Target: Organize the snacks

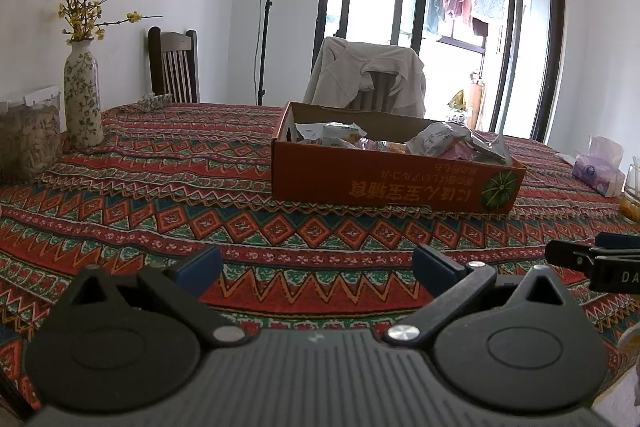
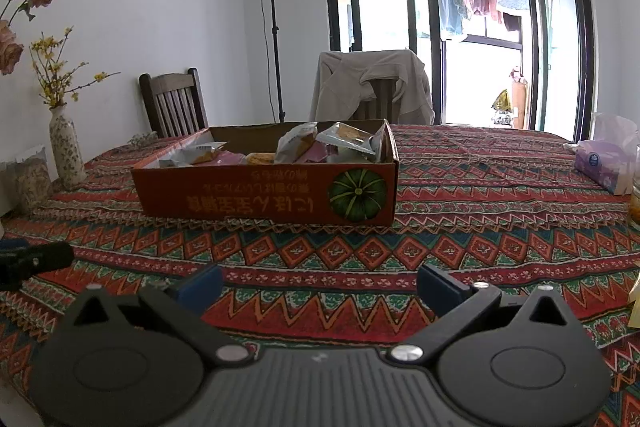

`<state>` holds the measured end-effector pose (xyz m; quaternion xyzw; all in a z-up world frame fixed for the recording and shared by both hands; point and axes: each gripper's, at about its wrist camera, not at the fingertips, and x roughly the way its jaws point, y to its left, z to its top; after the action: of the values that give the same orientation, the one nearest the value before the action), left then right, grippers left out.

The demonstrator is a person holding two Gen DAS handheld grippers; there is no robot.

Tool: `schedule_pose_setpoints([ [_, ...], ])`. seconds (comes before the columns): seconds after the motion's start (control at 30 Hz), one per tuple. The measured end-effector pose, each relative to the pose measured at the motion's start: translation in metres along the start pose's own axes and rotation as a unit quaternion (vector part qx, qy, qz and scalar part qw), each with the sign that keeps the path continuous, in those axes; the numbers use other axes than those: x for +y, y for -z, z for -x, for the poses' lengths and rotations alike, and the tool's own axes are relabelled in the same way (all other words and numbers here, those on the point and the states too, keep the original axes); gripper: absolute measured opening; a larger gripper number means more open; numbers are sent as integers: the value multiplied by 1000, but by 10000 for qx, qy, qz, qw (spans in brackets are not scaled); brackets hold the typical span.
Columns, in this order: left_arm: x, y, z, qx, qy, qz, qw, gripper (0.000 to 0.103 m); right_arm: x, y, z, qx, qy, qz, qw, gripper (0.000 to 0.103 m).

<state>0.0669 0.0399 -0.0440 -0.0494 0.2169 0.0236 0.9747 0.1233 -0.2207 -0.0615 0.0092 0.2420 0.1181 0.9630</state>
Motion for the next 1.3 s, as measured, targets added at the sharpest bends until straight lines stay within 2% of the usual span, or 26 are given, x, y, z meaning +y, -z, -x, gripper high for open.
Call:
schedule_pose_setpoints([
  [1.3,-1,4,1,37,81,-6,10000,103,0,1,1,-1,3,17,10000,103],
])
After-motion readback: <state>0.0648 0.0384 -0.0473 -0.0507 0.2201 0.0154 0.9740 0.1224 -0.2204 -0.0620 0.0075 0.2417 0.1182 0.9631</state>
